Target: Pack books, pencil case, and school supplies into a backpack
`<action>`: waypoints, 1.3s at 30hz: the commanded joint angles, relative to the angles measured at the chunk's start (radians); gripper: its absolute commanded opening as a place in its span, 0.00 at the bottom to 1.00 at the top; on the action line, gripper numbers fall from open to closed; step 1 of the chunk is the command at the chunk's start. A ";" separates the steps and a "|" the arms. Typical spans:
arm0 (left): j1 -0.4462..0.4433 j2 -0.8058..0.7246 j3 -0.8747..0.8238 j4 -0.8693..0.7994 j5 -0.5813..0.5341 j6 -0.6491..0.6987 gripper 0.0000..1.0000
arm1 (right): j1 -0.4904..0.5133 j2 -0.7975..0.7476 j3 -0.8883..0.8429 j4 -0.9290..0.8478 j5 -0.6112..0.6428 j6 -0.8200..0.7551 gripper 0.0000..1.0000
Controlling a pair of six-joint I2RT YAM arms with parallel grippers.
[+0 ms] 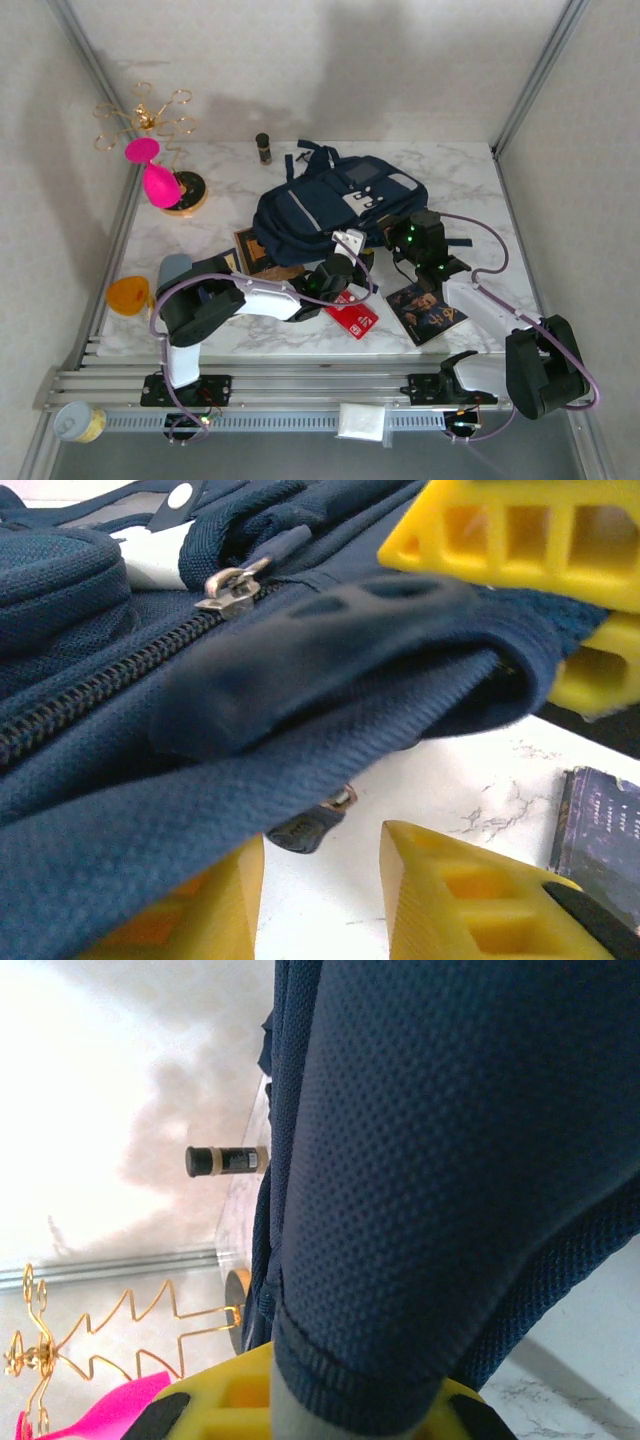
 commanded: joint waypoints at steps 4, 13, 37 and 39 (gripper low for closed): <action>0.025 0.038 0.039 0.074 -0.001 -0.040 0.21 | 0.017 -0.044 0.017 0.079 0.016 0.001 0.00; 0.025 -0.021 -0.003 0.054 0.023 -0.059 0.00 | -0.011 -0.048 0.051 0.046 0.026 -0.022 0.00; 0.025 -0.277 -0.142 -0.234 0.206 -0.099 0.00 | -0.347 0.216 0.292 -0.010 -0.312 -0.200 0.11; 0.025 -0.242 -0.079 -0.237 0.220 -0.096 0.00 | -0.345 0.231 0.295 -0.010 -0.332 -0.206 0.17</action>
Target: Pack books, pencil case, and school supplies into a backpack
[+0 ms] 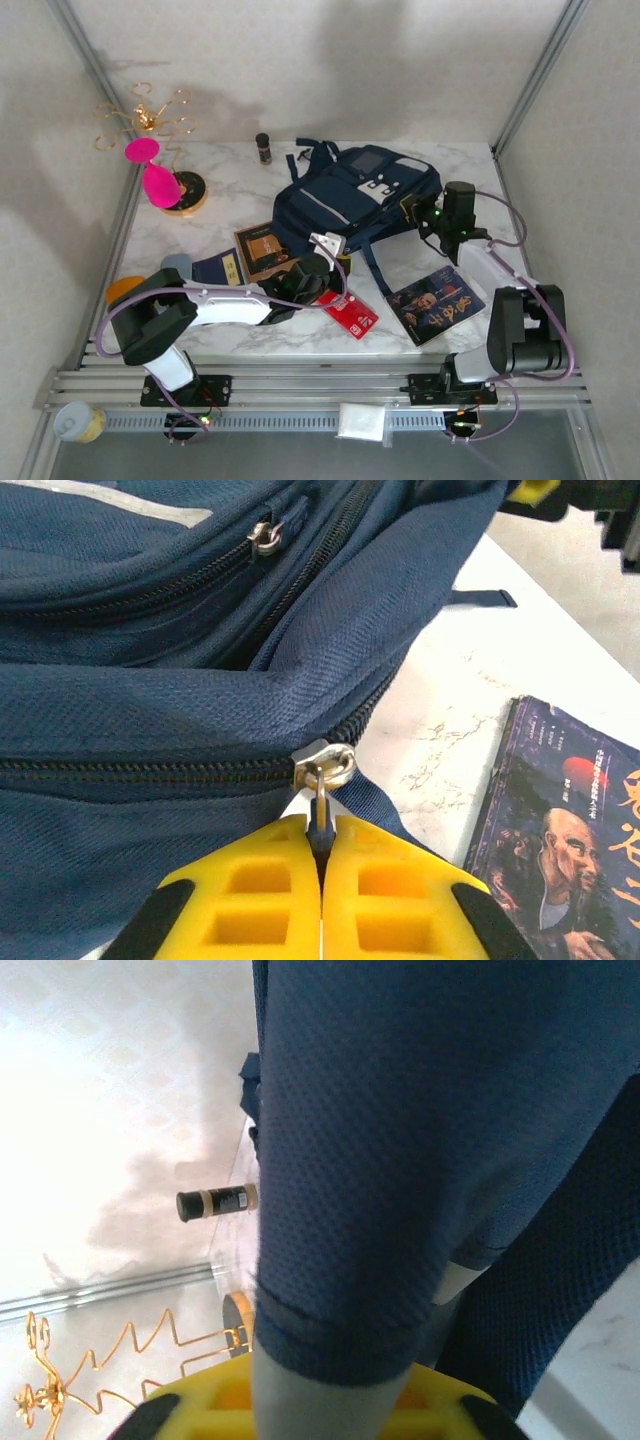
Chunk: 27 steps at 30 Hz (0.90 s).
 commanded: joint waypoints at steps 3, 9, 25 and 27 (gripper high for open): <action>-0.006 0.055 0.109 -0.001 0.058 0.010 0.00 | -0.027 -0.011 0.048 0.022 0.005 -0.095 0.35; -0.006 0.073 0.124 0.010 0.067 -0.001 0.00 | -0.046 -0.119 -0.002 -0.227 0.007 -0.235 0.63; -0.007 0.103 0.183 -0.013 0.134 -0.011 0.00 | 0.239 -0.117 -0.220 0.112 0.046 0.116 0.73; -0.007 0.102 0.187 -0.025 0.143 -0.010 0.00 | 0.237 -0.067 -0.194 0.151 0.041 0.129 0.67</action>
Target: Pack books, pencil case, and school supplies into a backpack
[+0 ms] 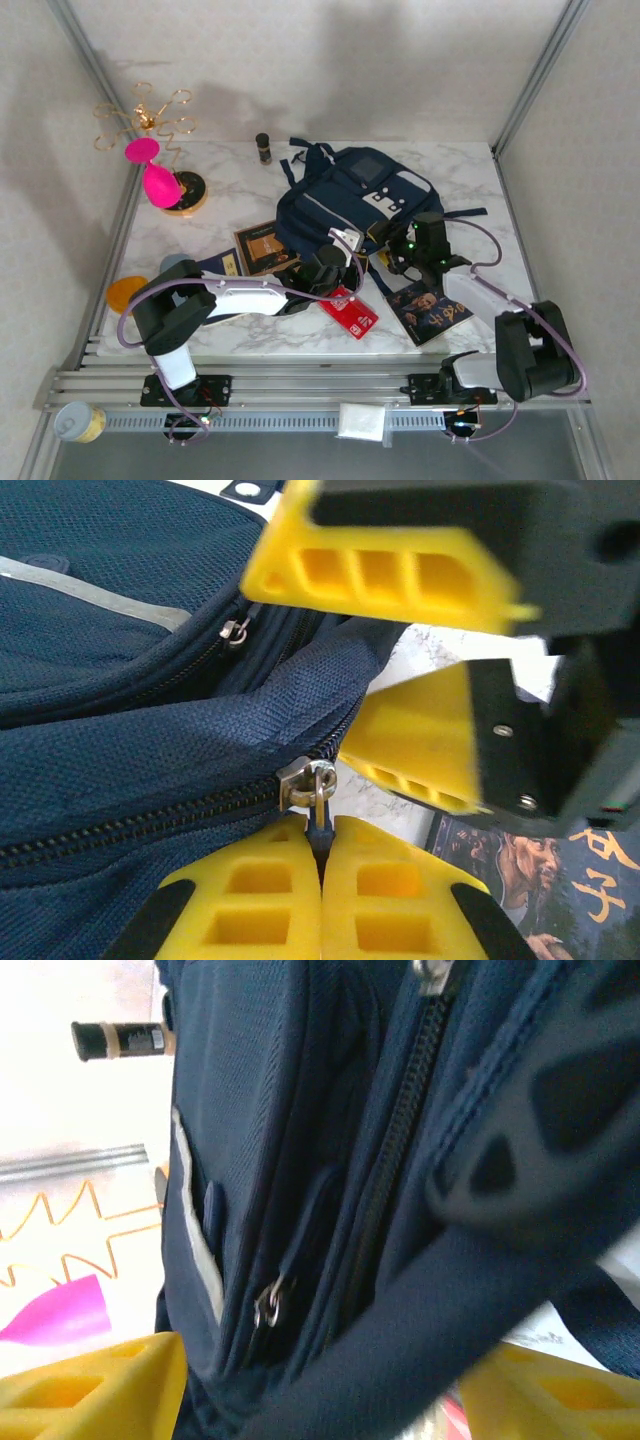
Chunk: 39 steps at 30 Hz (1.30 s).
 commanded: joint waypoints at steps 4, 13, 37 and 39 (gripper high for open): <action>-0.006 -0.024 0.065 -0.031 0.043 0.027 0.00 | -0.014 0.086 0.090 0.105 0.048 -0.010 0.35; -0.003 -0.156 0.034 -0.281 0.002 -0.007 0.00 | -0.245 0.056 0.183 -0.112 -0.116 -0.347 0.00; -0.005 -0.063 0.046 -0.110 0.108 -0.082 0.00 | -0.201 -0.094 0.091 -0.396 -0.092 -0.389 0.85; -0.005 -0.058 0.050 -0.110 0.110 -0.085 0.00 | -0.139 -0.122 0.032 -0.339 -0.093 -0.301 0.88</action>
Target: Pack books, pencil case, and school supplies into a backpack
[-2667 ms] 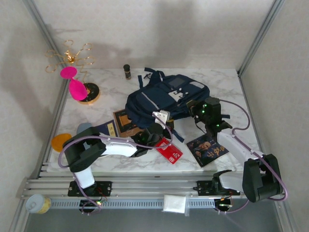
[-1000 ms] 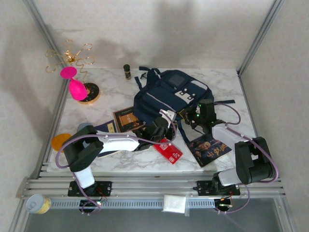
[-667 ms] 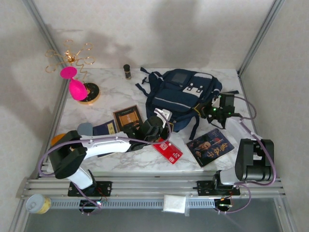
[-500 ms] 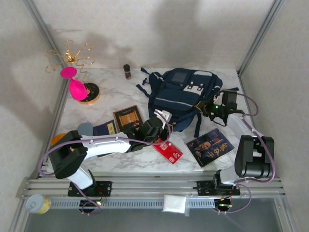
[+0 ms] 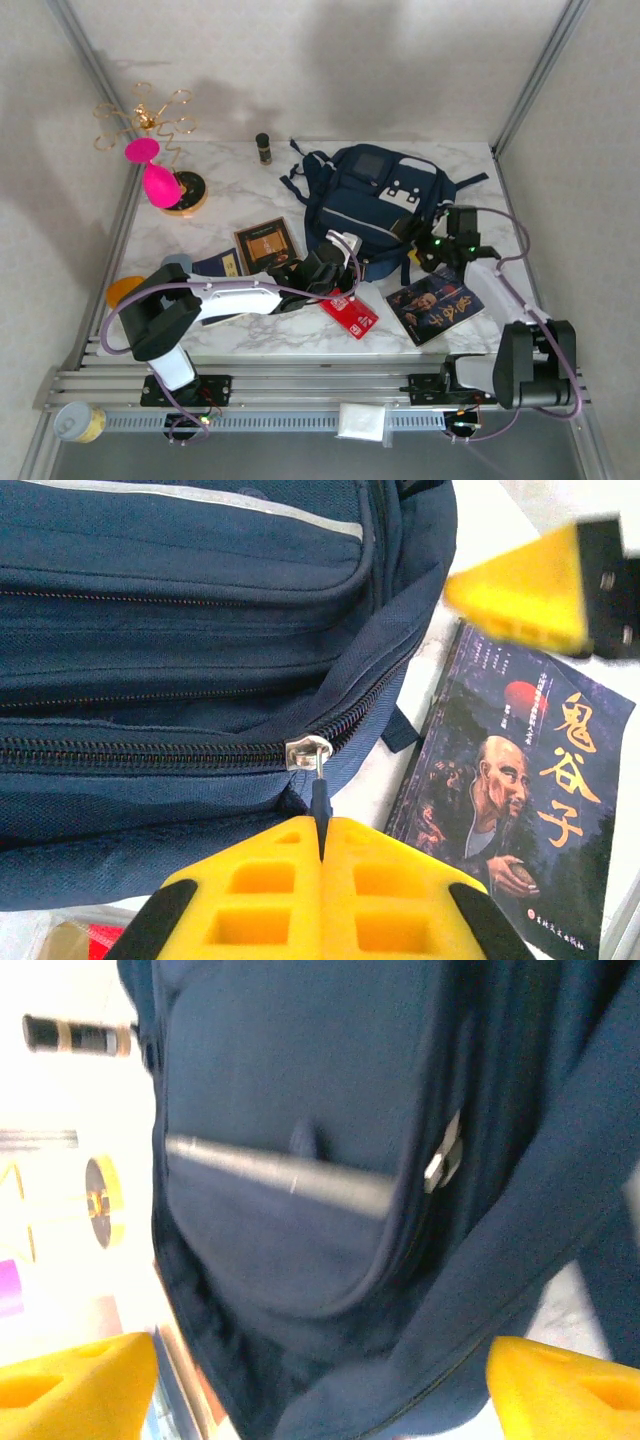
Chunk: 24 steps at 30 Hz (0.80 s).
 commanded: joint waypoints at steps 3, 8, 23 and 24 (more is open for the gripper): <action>-0.006 0.008 0.052 0.045 0.008 -0.028 0.00 | 0.091 -0.040 -0.191 0.247 -0.001 0.261 0.88; -0.006 0.003 0.041 0.047 0.010 -0.020 0.00 | 0.137 0.049 -0.190 0.439 0.071 0.375 0.80; -0.006 -0.108 -0.013 -0.133 -0.063 -0.074 0.00 | 0.096 0.083 0.060 0.162 0.079 -0.107 0.00; -0.006 -0.128 -0.032 -0.147 -0.084 -0.083 0.00 | 0.056 0.060 0.061 0.148 0.049 -0.137 0.00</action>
